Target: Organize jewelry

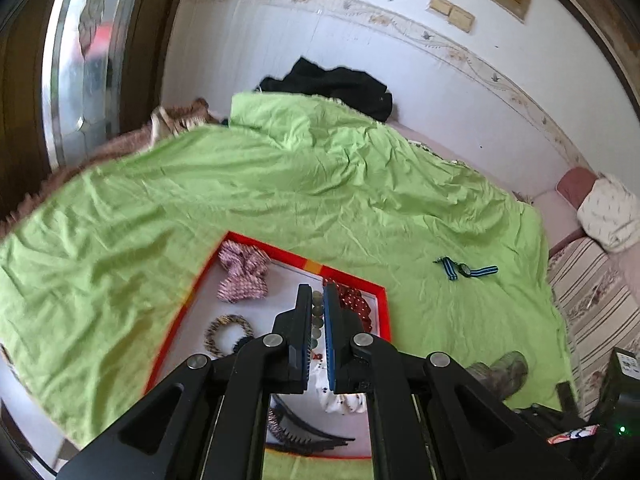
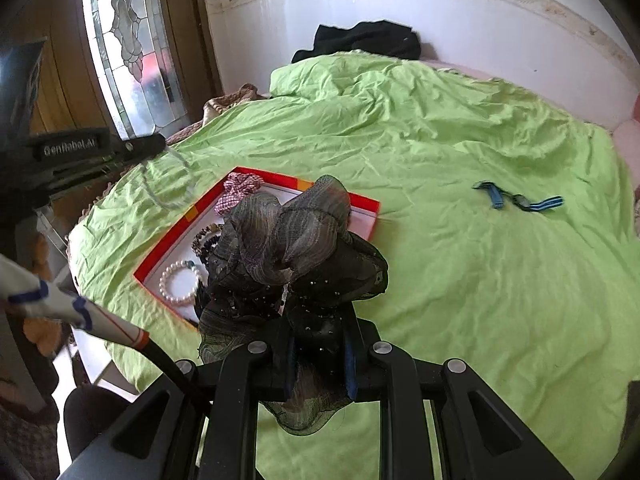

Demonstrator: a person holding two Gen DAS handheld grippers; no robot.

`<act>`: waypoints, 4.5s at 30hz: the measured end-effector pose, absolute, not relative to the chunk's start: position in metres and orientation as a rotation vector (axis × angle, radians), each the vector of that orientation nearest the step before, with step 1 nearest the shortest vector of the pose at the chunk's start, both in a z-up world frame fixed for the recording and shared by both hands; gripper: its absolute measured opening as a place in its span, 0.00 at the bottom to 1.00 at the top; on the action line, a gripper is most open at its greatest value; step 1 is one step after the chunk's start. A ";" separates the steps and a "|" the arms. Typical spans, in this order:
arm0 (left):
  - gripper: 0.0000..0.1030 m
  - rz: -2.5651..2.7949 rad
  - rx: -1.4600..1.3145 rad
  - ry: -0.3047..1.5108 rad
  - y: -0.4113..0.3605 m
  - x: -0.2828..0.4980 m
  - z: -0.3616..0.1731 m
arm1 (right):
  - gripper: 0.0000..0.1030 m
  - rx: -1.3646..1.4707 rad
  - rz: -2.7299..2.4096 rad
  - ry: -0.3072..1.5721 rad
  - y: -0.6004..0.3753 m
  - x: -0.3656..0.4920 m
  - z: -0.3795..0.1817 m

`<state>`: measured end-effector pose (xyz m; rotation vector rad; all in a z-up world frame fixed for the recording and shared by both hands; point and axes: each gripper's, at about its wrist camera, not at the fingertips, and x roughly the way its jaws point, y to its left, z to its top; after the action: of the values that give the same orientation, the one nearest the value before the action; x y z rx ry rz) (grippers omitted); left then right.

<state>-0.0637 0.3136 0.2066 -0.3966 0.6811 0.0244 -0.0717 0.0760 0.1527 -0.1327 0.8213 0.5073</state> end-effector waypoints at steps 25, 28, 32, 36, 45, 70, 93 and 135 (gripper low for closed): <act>0.05 -0.069 -0.667 0.823 0.349 0.025 0.092 | 0.19 -0.142 0.535 0.892 0.152 0.063 0.122; 0.05 -0.068 -0.683 0.847 0.350 0.026 0.084 | 0.19 -0.138 0.556 0.909 0.169 0.082 0.119; 0.05 -0.035 -0.705 0.865 0.359 0.021 0.078 | 0.20 -0.169 0.573 0.940 0.195 0.101 0.107; 0.05 0.004 -0.709 0.888 0.366 0.019 0.072 | 0.20 -0.234 0.586 0.979 0.217 0.109 0.087; 0.05 0.031 -0.677 0.894 0.364 0.014 0.073 | 0.26 -0.260 0.583 1.019 0.230 0.118 0.064; 0.43 0.149 -0.495 0.752 0.364 -0.009 0.112 | 0.62 -0.083 0.559 0.925 0.169 0.093 0.129; 1.00 0.633 -0.123 0.336 0.289 -0.140 0.211 | 0.65 0.041 0.238 0.875 -0.049 -0.066 0.133; 1.00 0.359 -0.031 0.732 0.187 -0.191 0.170 | 0.70 -0.013 0.253 0.877 -0.050 -0.143 0.110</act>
<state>-0.1915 0.1869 0.1703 -0.0306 0.7323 0.3586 -0.1431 -0.0501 0.1099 -0.0131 0.8769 0.2533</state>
